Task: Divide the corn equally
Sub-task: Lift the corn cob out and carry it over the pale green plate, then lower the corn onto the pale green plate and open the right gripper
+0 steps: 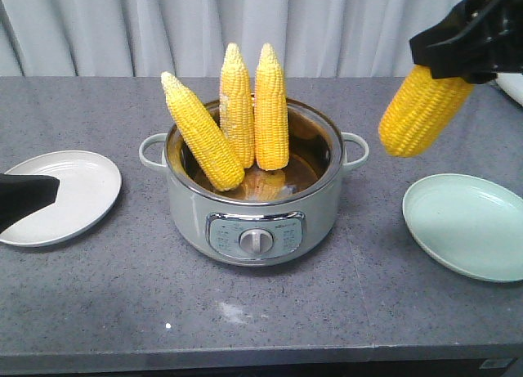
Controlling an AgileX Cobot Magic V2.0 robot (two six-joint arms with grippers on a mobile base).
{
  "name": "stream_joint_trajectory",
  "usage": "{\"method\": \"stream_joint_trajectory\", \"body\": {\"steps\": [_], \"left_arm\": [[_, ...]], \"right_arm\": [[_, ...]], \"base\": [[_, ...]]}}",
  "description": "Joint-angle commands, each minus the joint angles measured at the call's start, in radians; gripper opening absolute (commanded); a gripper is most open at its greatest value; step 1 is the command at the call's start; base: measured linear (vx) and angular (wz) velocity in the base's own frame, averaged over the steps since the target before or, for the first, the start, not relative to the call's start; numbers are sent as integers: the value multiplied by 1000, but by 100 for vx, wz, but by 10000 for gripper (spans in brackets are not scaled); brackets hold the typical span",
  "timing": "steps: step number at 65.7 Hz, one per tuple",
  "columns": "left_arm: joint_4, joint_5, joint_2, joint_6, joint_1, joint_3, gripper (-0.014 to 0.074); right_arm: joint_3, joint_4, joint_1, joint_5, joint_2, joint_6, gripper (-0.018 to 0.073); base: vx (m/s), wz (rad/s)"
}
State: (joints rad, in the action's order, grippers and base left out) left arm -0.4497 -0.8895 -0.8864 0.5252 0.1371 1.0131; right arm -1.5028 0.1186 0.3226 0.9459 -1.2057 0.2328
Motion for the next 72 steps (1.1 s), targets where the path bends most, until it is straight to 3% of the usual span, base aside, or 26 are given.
{"method": "stream_joint_trajectory", "body": {"steps": [1,21,26,40,50,72], "left_arm": [[-35,58,4,-1,6,29,554],[-35,58,4,-1,6,29,554],[-35,58,4,-1,6,29,554],[-35,58,4,-1,6,29,554],[-35,58,4,-1,6,29,554],[-35,58,4,-1,6,29,554]], "right_arm": [[20,-72,-6,-51,66,-48,191],[167,-391,-7,-10,146,-270,193],[167,-429,-26,9,134,-313,196],[167,-409,-174,79,45,-313,205],[142,-342,-281,125,-51,-279,209],[-82,-266,-327,323,-322,-195,216]], "base": [[0,0],[0,0],[0,0],[0,0],[0,0],[0,0]]}}
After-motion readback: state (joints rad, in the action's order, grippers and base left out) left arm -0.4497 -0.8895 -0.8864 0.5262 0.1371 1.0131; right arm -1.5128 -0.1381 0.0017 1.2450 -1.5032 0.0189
